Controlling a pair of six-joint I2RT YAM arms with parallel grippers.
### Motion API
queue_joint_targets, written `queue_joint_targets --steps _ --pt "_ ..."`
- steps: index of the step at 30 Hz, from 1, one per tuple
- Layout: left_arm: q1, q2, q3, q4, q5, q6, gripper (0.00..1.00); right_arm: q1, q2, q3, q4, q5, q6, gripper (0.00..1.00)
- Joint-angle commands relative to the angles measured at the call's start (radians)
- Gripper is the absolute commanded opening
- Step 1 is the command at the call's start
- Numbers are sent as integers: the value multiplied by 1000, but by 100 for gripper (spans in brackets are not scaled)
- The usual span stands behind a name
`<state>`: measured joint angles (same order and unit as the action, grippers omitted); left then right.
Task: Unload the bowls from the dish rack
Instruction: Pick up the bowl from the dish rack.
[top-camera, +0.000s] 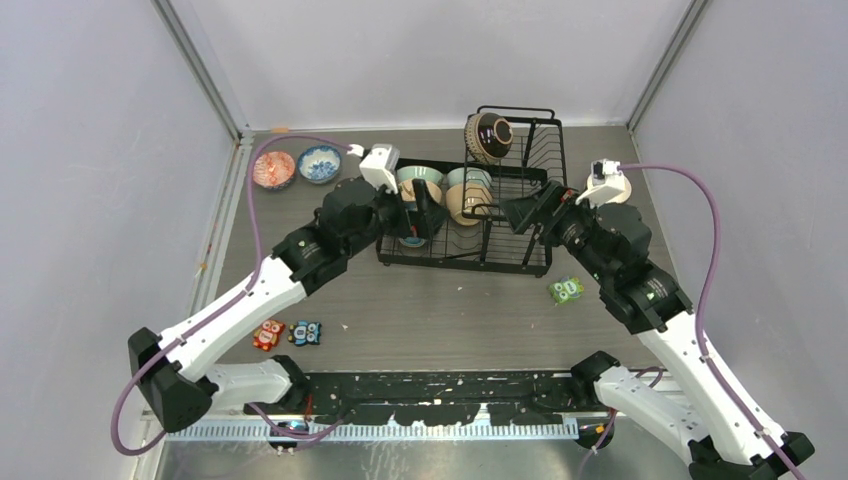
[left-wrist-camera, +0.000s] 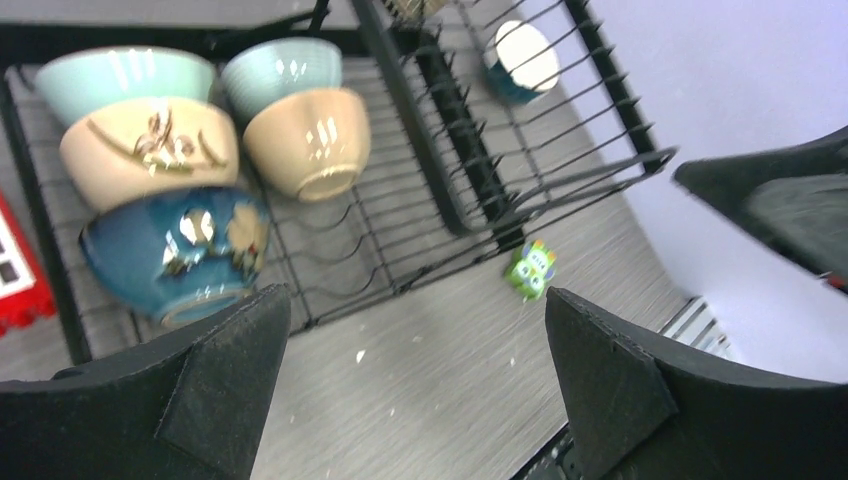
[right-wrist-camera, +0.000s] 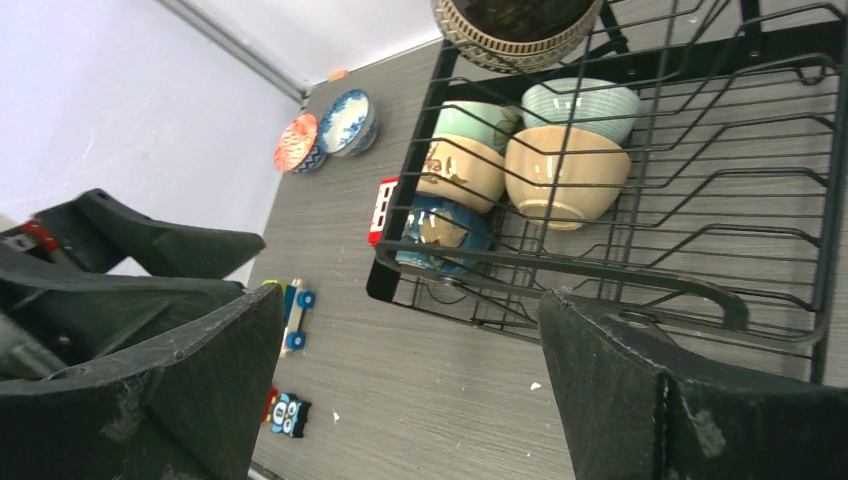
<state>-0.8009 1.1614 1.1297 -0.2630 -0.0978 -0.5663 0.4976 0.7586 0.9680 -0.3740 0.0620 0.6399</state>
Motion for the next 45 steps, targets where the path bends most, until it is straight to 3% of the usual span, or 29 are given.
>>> queue_joint_targets --steps 1,5,8,12,16,30,37,45 --pt "31 38 59 238 47 37 100 2 0 51 6 109 0 100" --pt "119 163 174 303 229 -60 100 1 -34 41 20 195 -56 100" --pt "200 272 249 355 362 -214 100 1 -87 -2 81 166 -96 100" --pt "317 409 268 624 552 -446 100 1 -146 -49 143 114 -110 100" --pt "403 561 357 781 714 -609 100 2 -135 -18 89 81 -137 100" --pt "422 742 550 711 838 -537 100 3 -169 -78 52 78 -109 100" --pt "400 814 675 477 844 -429 89 2 -147 -56 29 108 -106 100" --pt "393 853 703 459 858 -450 88 1 -160 -47 20 98 -94 100"
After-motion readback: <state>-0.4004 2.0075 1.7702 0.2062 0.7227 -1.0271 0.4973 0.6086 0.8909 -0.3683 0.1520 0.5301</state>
